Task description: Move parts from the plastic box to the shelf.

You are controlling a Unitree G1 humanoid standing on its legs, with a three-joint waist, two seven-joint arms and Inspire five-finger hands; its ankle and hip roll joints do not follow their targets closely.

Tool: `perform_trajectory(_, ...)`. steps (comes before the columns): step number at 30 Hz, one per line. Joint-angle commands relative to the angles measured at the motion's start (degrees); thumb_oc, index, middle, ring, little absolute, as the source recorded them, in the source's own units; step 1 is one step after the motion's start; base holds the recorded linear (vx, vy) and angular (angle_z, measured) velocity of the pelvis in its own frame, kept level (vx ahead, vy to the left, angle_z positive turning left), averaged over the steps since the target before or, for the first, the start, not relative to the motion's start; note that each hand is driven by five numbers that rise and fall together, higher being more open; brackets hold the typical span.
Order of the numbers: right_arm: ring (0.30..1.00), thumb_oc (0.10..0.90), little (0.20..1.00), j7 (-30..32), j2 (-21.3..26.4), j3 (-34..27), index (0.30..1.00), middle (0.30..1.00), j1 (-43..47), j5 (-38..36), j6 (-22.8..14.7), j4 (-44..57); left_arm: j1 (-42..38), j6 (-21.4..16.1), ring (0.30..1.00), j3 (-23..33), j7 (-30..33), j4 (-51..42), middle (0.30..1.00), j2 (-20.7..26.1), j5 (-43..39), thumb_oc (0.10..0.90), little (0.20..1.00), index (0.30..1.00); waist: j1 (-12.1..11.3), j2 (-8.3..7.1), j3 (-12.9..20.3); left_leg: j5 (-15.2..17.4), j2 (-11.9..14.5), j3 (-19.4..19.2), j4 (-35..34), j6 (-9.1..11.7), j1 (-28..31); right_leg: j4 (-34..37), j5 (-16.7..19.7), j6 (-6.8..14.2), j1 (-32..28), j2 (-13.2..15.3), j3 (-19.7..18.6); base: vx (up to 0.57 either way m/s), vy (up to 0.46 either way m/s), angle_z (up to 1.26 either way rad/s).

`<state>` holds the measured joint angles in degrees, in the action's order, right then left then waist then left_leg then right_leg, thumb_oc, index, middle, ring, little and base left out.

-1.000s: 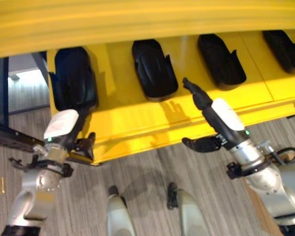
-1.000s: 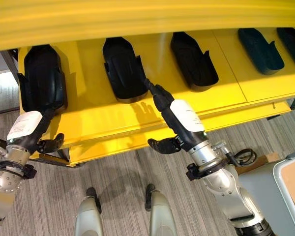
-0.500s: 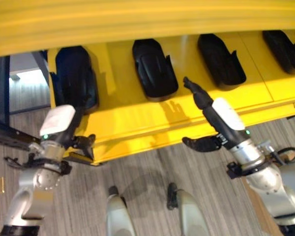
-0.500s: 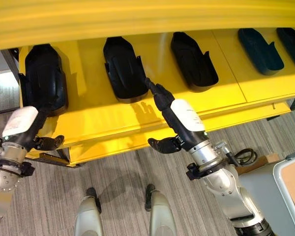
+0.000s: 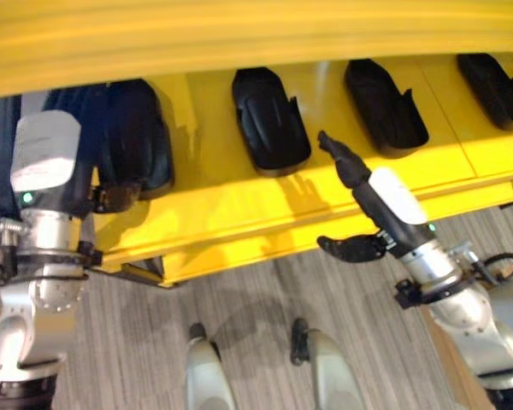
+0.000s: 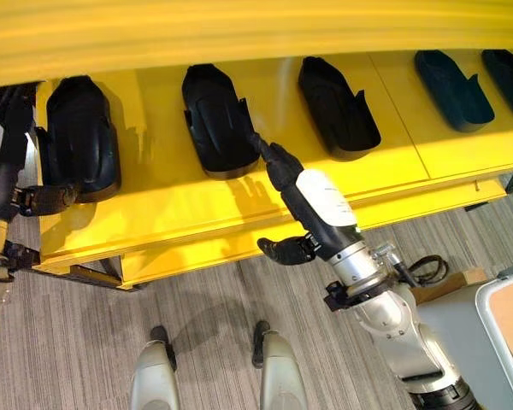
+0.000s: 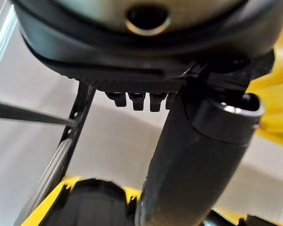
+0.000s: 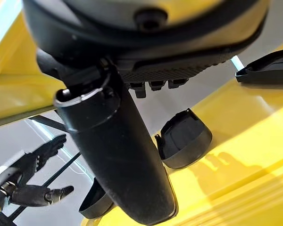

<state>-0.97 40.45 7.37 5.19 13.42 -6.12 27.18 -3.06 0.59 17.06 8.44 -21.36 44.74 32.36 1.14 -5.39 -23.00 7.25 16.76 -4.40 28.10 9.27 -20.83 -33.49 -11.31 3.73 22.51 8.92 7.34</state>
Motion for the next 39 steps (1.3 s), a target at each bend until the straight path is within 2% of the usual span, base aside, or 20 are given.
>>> perform_trajectory(1,1.000,0.900,1.000,3.5,0.8,-2.7,1.000,1.000,6.5,-1.9,-6.4,5.1,-1.7,-8.8,1.000,0.6,6.2,-8.3,1.000,1.3,-5.6,0.900,1.000,1.000,0.5,0.45,5.2,-2.4,-1.2,2.4,-3.3,-3.3,2.9,-0.1,1.4,0.3,-2.9,0.2,-1.9,0.00,0.000,0.00)
perform_trajectory(2,1.000,0.900,1.000,3.4,0.9,-2.6,1.000,1.000,6.4,-1.9,-6.5,5.1,-1.2,-9.0,1.000,1.1,5.9,-8.6,1.000,1.2,-6.1,0.900,1.000,1.000,0.5,0.52,5.2,-2.5,-1.2,2.3,-3.5,-3.3,3.2,0.0,1.5,0.3,-3.2,0.2,-1.9,0.00,0.000,0.00)
perform_trajectory(4,1.000,0.900,1.000,3.9,0.6,-2.6,1.000,1.000,5.8,-3.3,-7.6,5.3,1.0,-12.4,1.000,-0.5,5.0,-8.6,1.000,-0.9,-14.7,0.900,1.000,1.000,0.6,0.64,5.7,-3.2,-1.2,2.3,-5.4,-3.4,4.7,1.2,1.9,0.5,-4.5,-0.1,-1.6,0.02,0.007,0.00)
perform_trajectory(6,1.000,0.900,1.000,4.8,-0.5,-3.5,1.000,1.000,3.8,-5.9,-9.4,5.2,4.2,-17.3,1.000,-4.6,1.1,-6.0,1.000,-8.4,-40.3,0.900,1.000,1.000,0.7,1.01,6.5,-4.4,-1.4,2.3,-8.9,-3.4,7.7,4.3,2.2,0.9,-7.5,-0.3,-0.6,0.06,-0.004,0.00)
perform_trajectory(7,1.000,0.900,1.000,5.1,-1.8,-3.8,1.000,1.000,2.4,-7.7,-10.3,4.7,5.9,-18.2,1.000,-8.0,-3.1,-4.5,1.000,-11.9,-52.7,0.900,1.000,1.000,1.1,1.44,7.4,-6.0,-1.3,2.5,-12.5,-3.4,9.7,7.1,3.0,1.1,-9.3,-0.7,0.1,0.05,-0.020,0.07)
perform_trajectory(9,1.000,0.900,1.000,5.4,-2.7,-4.2,1.000,1.000,0.9,-8.7,-11.1,4.4,7.5,-17.9,1.000,-10.5,-5.6,-3.4,1.000,-14.0,-59.1,0.900,1.000,1.000,1.4,1.85,8.9,-7.7,-0.9,2.2,-15.9,-3.4,11.1,10.1,4.0,1.3,-10.6,-1.1,0.9,0.06,-0.023,0.15)
perform_trajectory(10,1.000,0.900,1.000,5.9,-4.0,-4.2,1.000,1.000,-1.1,-10.6,-11.8,3.1,9.9,-17.5,1.000,-12.8,-8.4,-1.7,1.000,-16.7,-66.9,0.900,1.000,1.000,1.5,2.44,10.6,-9.9,-0.7,1.8,-20.4,-3.2,13.5,14.5,5.1,1.8,-13.1,-1.5,2.0,0.07,-0.017,0.15)
perform_trajectory(11,1.000,0.900,1.000,5.9,-4.0,-4.2,1.000,1.000,-1.2,-10.6,-11.8,3.1,10.0,-17.5,1.000,-12.8,-8.5,-1.7,1.000,-16.7,-66.9,0.900,1.000,1.000,1.5,2.46,10.6,-10.0,-0.7,1.8,-20.6,-3.2,13.6,14.6,5.2,1.8,-13.2,-1.5,2.0,0.07,-0.013,0.13)
perform_trajectory(13,1.000,0.900,1.000,6.4,-5.3,-4.1,1.000,1.000,-3.2,-12.2,-12.4,2.2,12.5,-16.3,1.000,-15.7,-11.5,0.7,1.000,-19.0,-74.3,0.900,1.000,1.000,1.7,2.97,12.6,-11.9,-0.5,1.2,-24.5,-3.0,15.4,18.9,6.5,2.4,-15.3,-1.8,2.8,0.05,0.000,0.04)
perform_trajectory(15,1.000,0.900,1.000,6.1,-5.7,-4.0,1.000,1.000,-4.5,-13.6,-12.6,1.5,13.2,-16.2,1.000,-16.9,-11.3,2.1,1.000,-19.8,-75.1,0.900,1.000,1.000,1.8,3.23,13.6,-12.8,-0.4,0.8,-26.5,-2.8,16.3,20.9,7.0,2.6,-16.3,-2.0,3.3,0.04,0.009,0.07)
perform_trajectory(16,1.000,0.900,1.000,6.1,-6.5,-4.0,1.000,1.000,-6.2,-15.4,-13.0,-0.7,15.3,-14.9,1.000,-18.6,-14.0,6.4,1.000,-20.7,-77.5,0.900,1.000,1.000,1.9,3.72,15.7,-14.7,-0.1,0.3,-30.0,-2.2,17.7,25.0,8.0,2.9,-18.3,-2.3,3.7,0.04,0.012,0.10)
perform_trajectory(17,1.000,0.900,1.000,5.9,-6.6,-3.8,1.000,1.000,-7.1,-15.6,-12.9,-1.7,15.8,-15.3,1.000,-19.2,-14.1,7.5,1.000,-20.7,-75.8,0.900,1.000,1.000,1.8,3.98,16.7,-15.5,0.0,0.1,-31.9,-1.9,18.3,27.2,8.4,3.0,-19.3,-2.7,4.1,0.03,0.017,0.12)
perform_trajectory(18,1.000,0.900,1.000,4.9,-7.5,-4.0,1.000,1.000,-9.3,-19.7,-13.4,-3.5,17.3,-14.5,1.000,-20.0,-16.2,10.9,1.000,-21.3,-77.2,0.900,1.000,1.000,1.9,4.42,18.5,-16.3,0.5,-0.1,-33.1,-1.1,18.3,30.8,9.7,3.2,-20.8,-3.2,4.9,0.01,0.006,0.10)
perform_trajectory(21,1.000,0.900,1.000,4.0,-7.9,-3.9,1.000,1.000,-11.2,-21.8,-13.9,-5.2,18.1,-15.1,1.000,-20.8,-17.1,14.1,1.000,-21.8,-75.4,0.900,1.000,1.000,2.0,4.74,20.4,-16.3,1.0,0.0,-33.1,-0.5,17.5,33.6,10.6,3.1,-21.5,-3.8,5.5,0.00,-0.002,0.17)
perform_trajectory(25,1.000,0.900,1.000,-0.5,-9.6,-1.7,1.000,1.000,-15.2,-28.1,-14.3,-9.5,21.2,-16.4,1.000,-20.7,-17.9,21.2,1.000,-22.9,-69.7,0.900,1.000,1.000,1.8,5.09,22.7,-16.5,2.0,-0.2,-33.1,-0.1,17.6,35.8,11.3,2.9,-22.9,-4.4,5.6,0.00,0.001,0.01)
perform_trajectory(32,1.000,0.900,1.000,-2.3,-10.4,1.6,1.000,1.000,-16.6,-29.4,-13.7,-14.6,22.2,-17.0,1.000,-19.7,-16.9,25.5,1.000,-25.3,-68.0,0.900,1.000,1.000,1.0,4.80,23.1,-16.7,2.7,-0.6,-33.1,0.2,19.0,35.7,11.1,2.8,-24.3,-4.5,5.7,0.01,0.001,-0.01)
perform_trajectory(39,1.000,0.900,1.000,-2.4,-10.7,2.9,1.000,1.000,-16.0,-29.6,-13.5,-15.6,21.8,-17.9,1.000,-19.3,-15.4,25.1,1.000,-25.2,-65.9,0.900,1.000,1.000,1.0,4.96,23.3,-16.7,2.7,-0.7,-33.1,0.4,19.3,36.0,11.6,2.9,-24.7,-4.3,5.7,0.00,0.000,0.00)
